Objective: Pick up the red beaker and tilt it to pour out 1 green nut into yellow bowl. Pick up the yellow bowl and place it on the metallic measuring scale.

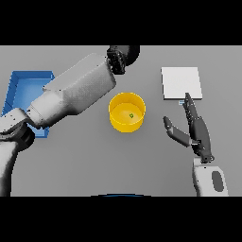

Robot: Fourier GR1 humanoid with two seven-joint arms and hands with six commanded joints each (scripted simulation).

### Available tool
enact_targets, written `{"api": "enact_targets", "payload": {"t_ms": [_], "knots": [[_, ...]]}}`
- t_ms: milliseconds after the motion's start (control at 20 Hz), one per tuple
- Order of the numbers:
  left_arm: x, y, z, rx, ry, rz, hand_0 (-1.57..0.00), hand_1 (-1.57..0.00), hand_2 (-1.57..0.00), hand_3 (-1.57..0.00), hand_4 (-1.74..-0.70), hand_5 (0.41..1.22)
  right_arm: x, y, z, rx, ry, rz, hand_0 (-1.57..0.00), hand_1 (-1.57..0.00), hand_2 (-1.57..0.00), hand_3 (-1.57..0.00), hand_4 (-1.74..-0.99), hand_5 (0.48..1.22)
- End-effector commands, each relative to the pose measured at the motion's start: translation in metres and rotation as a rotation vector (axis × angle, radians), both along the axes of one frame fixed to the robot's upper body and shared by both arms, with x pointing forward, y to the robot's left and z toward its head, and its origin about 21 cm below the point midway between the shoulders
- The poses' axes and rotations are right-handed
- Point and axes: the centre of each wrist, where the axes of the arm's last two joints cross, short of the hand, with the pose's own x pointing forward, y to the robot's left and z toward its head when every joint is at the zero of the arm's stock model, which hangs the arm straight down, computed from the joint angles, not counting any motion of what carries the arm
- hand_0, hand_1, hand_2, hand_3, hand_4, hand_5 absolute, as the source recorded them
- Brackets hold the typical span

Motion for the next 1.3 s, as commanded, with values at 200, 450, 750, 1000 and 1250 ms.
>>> {"api": "enact_targets", "payload": {"t_ms": [200,450,750,1000,1250], "knots": [[0.022,0.026,0.104,-0.188,-0.165,0.099,-1.57,-1.47,-1.47,-1.39,-1.57,1.211,0.004,-0.001,0.003,0.004,0.010,0.016,0.00,0.00,0.00,0.00,-1.256,0.635],[0.051,0.118,0.161,-0.686,-0.117,0.419,-1.57,-1.54,-1.54,-1.44,-1.64,1.218,0.006,-0.002,0.003,-0.017,0.000,0.030,0.00,0.00,0.00,0.00,-1.299,0.649],[0.061,0.223,0.144,-1.203,-0.091,0.634,-1.57,-1.56,-1.56,-1.40,-1.71,1.220,0.012,0.000,0.005,-0.046,-0.017,0.053,0.00,0.00,0.00,0.00,-1.301,0.652],[0.058,0.281,0.094,-1.419,-0.149,0.857,-1.57,-1.57,-1.57,-1.44,-1.73,1.221,0.010,0.003,0.001,-0.013,0.007,0.062,0.00,0.00,0.00,0.00,-1.276,0.654],[0.051,0.312,0.019,-1.585,-0.108,1.096,-1.57,-1.57,-1.57,-1.46,-1.74,1.221,0.011,0.001,-0.002,-0.034,0.000,0.055,0.00,0.00,0.00,0.00,-1.302,0.671]]}}
